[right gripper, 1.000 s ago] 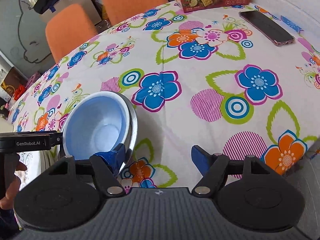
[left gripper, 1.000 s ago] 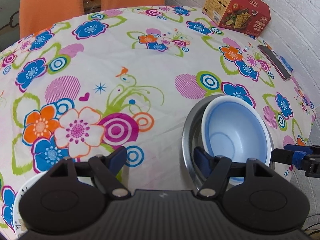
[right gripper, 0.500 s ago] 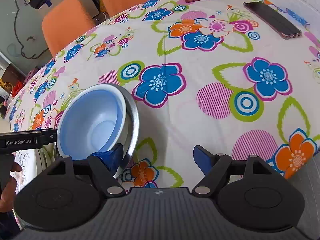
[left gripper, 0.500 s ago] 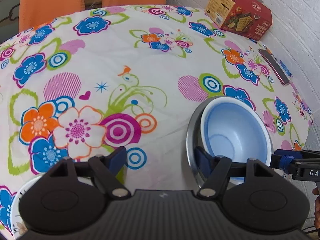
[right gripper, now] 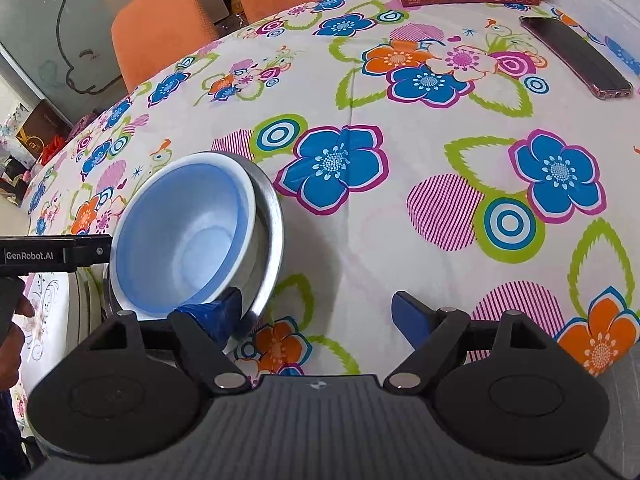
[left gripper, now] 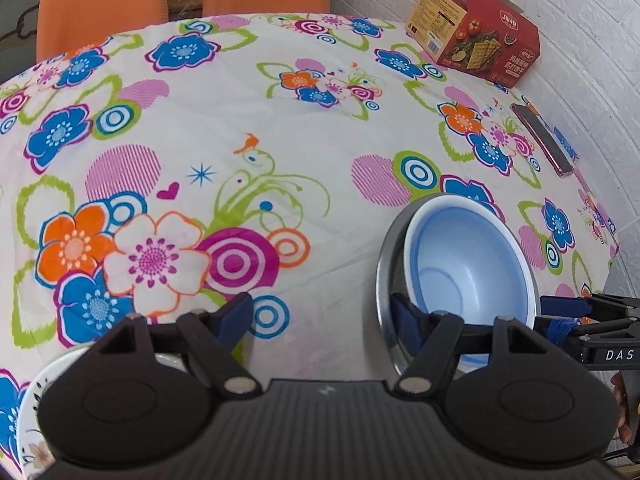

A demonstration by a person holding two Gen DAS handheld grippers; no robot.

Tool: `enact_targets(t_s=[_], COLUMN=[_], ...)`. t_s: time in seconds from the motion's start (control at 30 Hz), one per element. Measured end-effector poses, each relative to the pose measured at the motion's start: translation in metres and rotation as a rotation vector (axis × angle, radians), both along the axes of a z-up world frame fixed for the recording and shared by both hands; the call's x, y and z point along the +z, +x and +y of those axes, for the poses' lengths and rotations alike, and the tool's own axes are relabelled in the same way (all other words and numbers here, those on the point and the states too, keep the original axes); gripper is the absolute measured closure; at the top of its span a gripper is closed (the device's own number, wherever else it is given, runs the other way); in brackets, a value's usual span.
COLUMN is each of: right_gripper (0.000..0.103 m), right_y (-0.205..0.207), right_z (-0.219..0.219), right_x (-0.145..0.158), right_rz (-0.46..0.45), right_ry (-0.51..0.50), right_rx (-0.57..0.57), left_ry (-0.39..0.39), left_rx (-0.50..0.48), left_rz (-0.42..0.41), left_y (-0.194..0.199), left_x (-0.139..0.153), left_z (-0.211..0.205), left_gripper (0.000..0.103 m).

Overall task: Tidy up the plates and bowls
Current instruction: 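Lift the nested bowls with the right gripper toward the plate stack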

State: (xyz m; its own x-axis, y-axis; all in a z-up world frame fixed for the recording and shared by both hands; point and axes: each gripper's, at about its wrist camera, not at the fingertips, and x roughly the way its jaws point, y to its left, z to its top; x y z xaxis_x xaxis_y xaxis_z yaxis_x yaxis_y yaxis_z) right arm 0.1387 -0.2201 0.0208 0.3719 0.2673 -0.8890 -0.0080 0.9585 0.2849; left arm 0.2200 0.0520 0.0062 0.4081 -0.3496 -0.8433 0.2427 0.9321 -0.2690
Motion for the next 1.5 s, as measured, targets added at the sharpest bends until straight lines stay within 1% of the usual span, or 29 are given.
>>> enact_targets(t_s=[0.07,0.2,0.27,0.3,0.33,0.37,0.4,0.47,0.57,0.63,0.67,0.73,0.8,0.87,0.9,0.93,1.0,1.03,1.13,1.2,1.23,1.27,1.33,1.43,1.5], right_gripper=[0.034,0.036,0.039,0.042,0.044,0.05,0.055,0.073,0.077,0.078,0.078,0.078,0.078,0.078,0.077,0.077,0.076,0.076,0.075,0.073,0.071,0.071,0.07,0.07,0.069], right_y=[0.001,-0.003,-0.006,-0.008,-0.01,-0.011,-0.012,-0.013,-0.014,-0.016,-0.017,-0.017,-0.016,-0.016,-0.016,-0.016,-0.013,-0.012,-0.009,-0.006,-0.005,-0.004,0.0,0.003,0.004], right_z=[0.002,0.004,0.007,0.007,0.008,0.008,0.007,0.007,0.009,0.011,0.013,0.015,0.017,0.023,0.027,0.032,0.037,0.038,0.038,0.039,0.041,0.042,0.042,0.04,0.04], right_x=[0.001,0.004,0.003,0.003,0.004,0.004,0.004,0.005,0.005,0.005,0.006,0.005,0.003,0.001,0.002,0.004,0.005,0.005,0.005,0.007,0.007,0.008,0.006,0.006,0.006], right_rz=[-0.009,-0.077,-0.115,-0.138,-0.156,-0.173,-0.184,-0.188,-0.188,-0.193,-0.19,-0.175,-0.157,-0.131,-0.131,-0.14,-0.16,-0.164,-0.172,-0.175,-0.182,-0.186,-0.188,-0.19,-0.2], right_ry=[-0.015,-0.041,-0.05,-0.044,-0.039,-0.031,-0.013,0.034,0.059,0.054,0.055,0.076,0.119,0.195,0.202,0.178,0.142,0.133,0.116,0.096,0.082,0.069,0.066,0.068,0.072], right_rx=[0.014,0.019,0.052,0.064,0.08,0.095,0.104,0.115,0.111,0.116,0.123,0.127,0.136,0.159,0.17,0.174,0.186,0.191,0.212,0.235,0.251,0.265,0.284,0.29,0.293], left_ry=[0.003,-0.033,-0.032,-0.044,-0.06,-0.071,-0.08,-0.089,-0.103,-0.114,-0.123,-0.14,-0.167,-0.22,-0.229,-0.206,-0.128,-0.116,-0.148,-0.158,-0.157,-0.15,-0.141,-0.154,-0.153], left_rx=[0.006,0.029,0.041,0.045,0.044,0.041,0.038,0.03,0.04,0.05,0.056,0.078,0.082,0.053,0.038,0.035,0.052,0.063,0.092,0.111,0.123,0.136,0.151,0.147,0.136], left_rz=[-0.004,0.002,0.001,0.001,0.006,0.011,0.015,0.007,-0.005,-0.005,-0.002,0.004,0.007,0.022,0.027,0.022,-0.009,-0.018,-0.008,-0.004,-0.002,-0.004,-0.016,-0.024,-0.027], left_y=[-0.001,-0.002,-0.003,-0.004,-0.004,-0.004,-0.005,-0.007,-0.01,-0.011,-0.011,-0.011,-0.01,-0.012,-0.014,-0.015,-0.016,-0.016,-0.01,-0.005,-0.003,0.0,0.004,0.007,0.007], left_x=[0.0,0.0,-0.002,-0.002,-0.002,-0.002,-0.001,0.0,0.0,0.0,0.0,0.0,0.0,0.0,0.001,0.001,0.0,0.0,0.0,0.0,0.0,0.0,0.002,0.001,-0.001], left_z=[-0.001,0.002,0.002,0.003,0.004,0.004,0.004,0.002,0.003,0.005,0.006,0.01,0.013,0.013,0.01,0.007,0.002,0.003,0.013,0.018,0.019,0.02,0.02,0.02,0.019], left_gripper=[0.032,0.032,0.037,0.038,0.043,0.05,0.052,0.062,0.065,0.066,0.071,0.072,0.072,0.072,0.072,0.072,0.072,0.072,0.071,0.065,0.056,0.05,0.05,0.05,0.062])
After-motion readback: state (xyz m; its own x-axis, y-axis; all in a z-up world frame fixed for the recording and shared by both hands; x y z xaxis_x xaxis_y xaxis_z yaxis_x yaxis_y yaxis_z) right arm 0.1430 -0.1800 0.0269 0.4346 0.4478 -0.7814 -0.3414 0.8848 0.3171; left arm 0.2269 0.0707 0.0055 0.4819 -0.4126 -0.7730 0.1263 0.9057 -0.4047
